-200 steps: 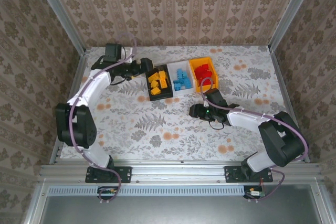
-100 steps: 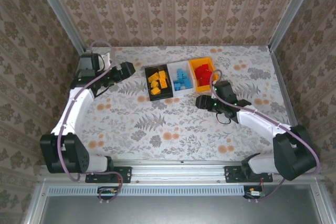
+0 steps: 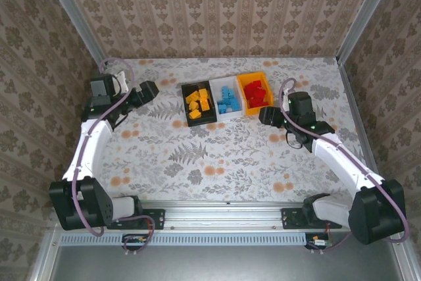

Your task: Sort the legos into containers by color

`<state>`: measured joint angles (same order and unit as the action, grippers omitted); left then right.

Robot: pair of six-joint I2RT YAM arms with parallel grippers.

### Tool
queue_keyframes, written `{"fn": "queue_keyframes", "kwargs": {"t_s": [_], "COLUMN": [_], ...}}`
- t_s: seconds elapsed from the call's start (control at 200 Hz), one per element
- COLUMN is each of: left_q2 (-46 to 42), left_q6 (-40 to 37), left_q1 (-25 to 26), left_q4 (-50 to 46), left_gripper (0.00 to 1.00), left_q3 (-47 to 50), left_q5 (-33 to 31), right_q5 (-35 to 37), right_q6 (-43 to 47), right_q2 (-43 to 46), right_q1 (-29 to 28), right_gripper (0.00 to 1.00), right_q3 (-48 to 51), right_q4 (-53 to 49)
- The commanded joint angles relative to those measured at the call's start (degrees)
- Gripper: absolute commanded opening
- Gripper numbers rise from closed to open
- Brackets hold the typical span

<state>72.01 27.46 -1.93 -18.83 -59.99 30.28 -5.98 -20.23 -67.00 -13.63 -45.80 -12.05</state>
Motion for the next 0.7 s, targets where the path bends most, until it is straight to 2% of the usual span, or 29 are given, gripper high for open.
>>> {"fn": "queue_keyframes", "kwargs": {"t_s": [0.0, 0.15, 0.365, 0.54, 0.695], "left_q2": [-3.25, -7.10, -13.45, -16.80, -16.47], "left_q6": [1.35, -1.24, -13.08, -15.19, -15.81], "left_q1": [-0.40, -0.16, 3.23, 3.92, 4.00], "left_q4": [5.11, 10.73, 21.88, 34.13, 33.32], "left_gripper": [1.00, 1.00, 1.00, 1.00, 1.00], "left_q3": [2.59, 7.56, 17.56, 26.33, 26.96], "left_q5": [-3.99, -10.69, -17.22, -18.96, -20.04], "right_q5": [2.33, 4.54, 8.95, 8.84, 8.69], "right_q6": [5.13, 11.08, 17.86, 18.65, 18.65], "right_q2": [2.82, 6.00, 8.86, 7.72, 5.81], "right_q1": [0.40, 0.45, 0.74, 1.58, 2.37], "right_gripper": [0.76, 0.77, 0.92, 0.95, 0.95], "right_q3": [-0.42, 2.96, 8.73, 8.33, 6.30], "right_q4": [1.04, 6.40, 14.60, 15.78, 15.43]}}
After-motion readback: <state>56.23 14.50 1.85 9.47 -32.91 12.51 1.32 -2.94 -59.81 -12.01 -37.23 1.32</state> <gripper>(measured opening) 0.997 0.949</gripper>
